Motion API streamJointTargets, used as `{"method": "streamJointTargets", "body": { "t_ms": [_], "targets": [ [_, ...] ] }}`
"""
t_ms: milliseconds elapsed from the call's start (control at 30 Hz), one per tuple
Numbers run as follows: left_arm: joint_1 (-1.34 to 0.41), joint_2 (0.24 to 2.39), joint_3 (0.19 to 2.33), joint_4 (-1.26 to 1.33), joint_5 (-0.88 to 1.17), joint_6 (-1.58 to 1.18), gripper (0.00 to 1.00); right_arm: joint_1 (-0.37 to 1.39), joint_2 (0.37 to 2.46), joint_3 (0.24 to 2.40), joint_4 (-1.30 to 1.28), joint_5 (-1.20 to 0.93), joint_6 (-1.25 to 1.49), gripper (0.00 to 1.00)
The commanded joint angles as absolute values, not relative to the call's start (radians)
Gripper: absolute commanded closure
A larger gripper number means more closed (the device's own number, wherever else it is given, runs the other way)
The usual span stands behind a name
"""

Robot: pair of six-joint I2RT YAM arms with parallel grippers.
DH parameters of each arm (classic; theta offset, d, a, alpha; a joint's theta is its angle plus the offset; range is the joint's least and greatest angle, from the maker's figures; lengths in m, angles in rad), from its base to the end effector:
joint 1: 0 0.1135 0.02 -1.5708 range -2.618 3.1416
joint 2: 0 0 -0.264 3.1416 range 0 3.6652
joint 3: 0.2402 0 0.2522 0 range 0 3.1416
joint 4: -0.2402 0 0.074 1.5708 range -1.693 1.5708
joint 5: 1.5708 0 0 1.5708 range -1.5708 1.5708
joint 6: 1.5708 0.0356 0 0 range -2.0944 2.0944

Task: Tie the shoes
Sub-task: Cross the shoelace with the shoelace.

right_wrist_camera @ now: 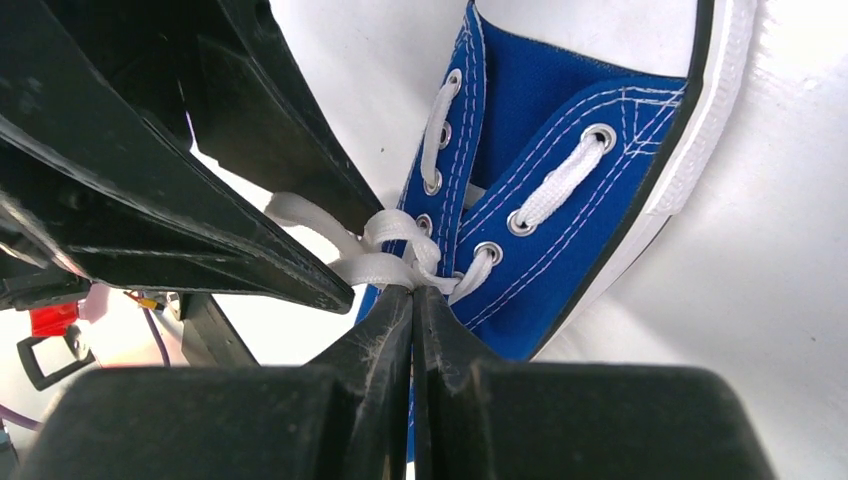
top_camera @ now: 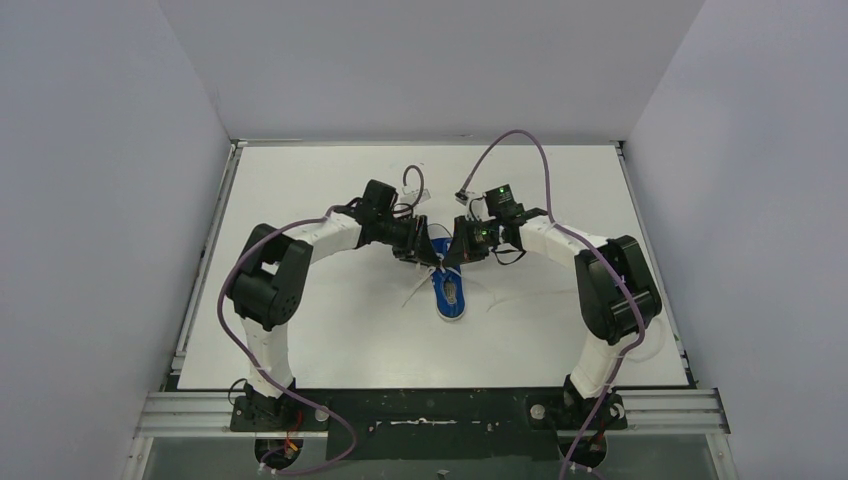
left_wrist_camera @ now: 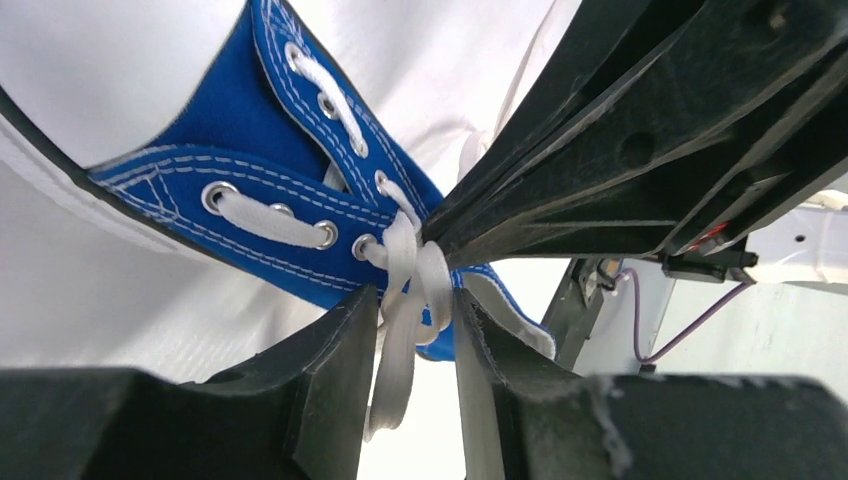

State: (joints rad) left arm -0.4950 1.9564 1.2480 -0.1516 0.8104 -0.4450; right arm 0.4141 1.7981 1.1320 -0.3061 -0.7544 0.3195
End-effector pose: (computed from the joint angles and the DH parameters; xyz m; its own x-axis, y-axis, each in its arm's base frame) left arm 0.3473 -0.2168 0.1696 -0.9219 0.1605 -0.3525 0.3839 0.4997 -0.7765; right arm 0.3248 0.1694 0.1840 -0.9211 -0.1548 -0.3573 -0.3762 0.5903 0.7141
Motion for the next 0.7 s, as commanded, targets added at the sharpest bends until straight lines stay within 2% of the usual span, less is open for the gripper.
{"method": "streamJointTargets", "body": {
  "t_ms": [0, 167, 267, 367, 400, 667],
  "targets": [
    [-0.511, 1.93, 1.3, -0.218, 0.794, -0.359, 0.72, 0.423, 1.802, 1.139, -0.256, -0.752, 0.332, 1.0],
    [-0.512, 1.935, 1.304, -0.217, 0.775, -0.353, 0.86, 0.422, 1.796, 1.148, -0.259, -0.766, 0.342, 1.0],
    [-0.512, 1.944, 1.321, -0.229, 0.77, -0.34, 0.95, 0.403, 1.775, 1.156, -0.274, -0.774, 0.353, 0.9],
    [-0.512, 1.949, 1.332, -0.233, 0.774, -0.334, 0.98, 0.376, 1.76, 1.173, -0.287, -0.77, 0.354, 0.75],
    [-0.512, 1.949, 1.334, -0.235, 0.775, -0.333, 1.0, 0.371, 1.765, 1.181, -0.281, -0.775, 0.349, 0.73],
    [-0.512, 1.944, 1.348, -0.294, 0.784, -0.284, 1.0, 0.371, 1.866, 1.274, -0.268, -0.826, 0.314, 0.68]
  ]
}}
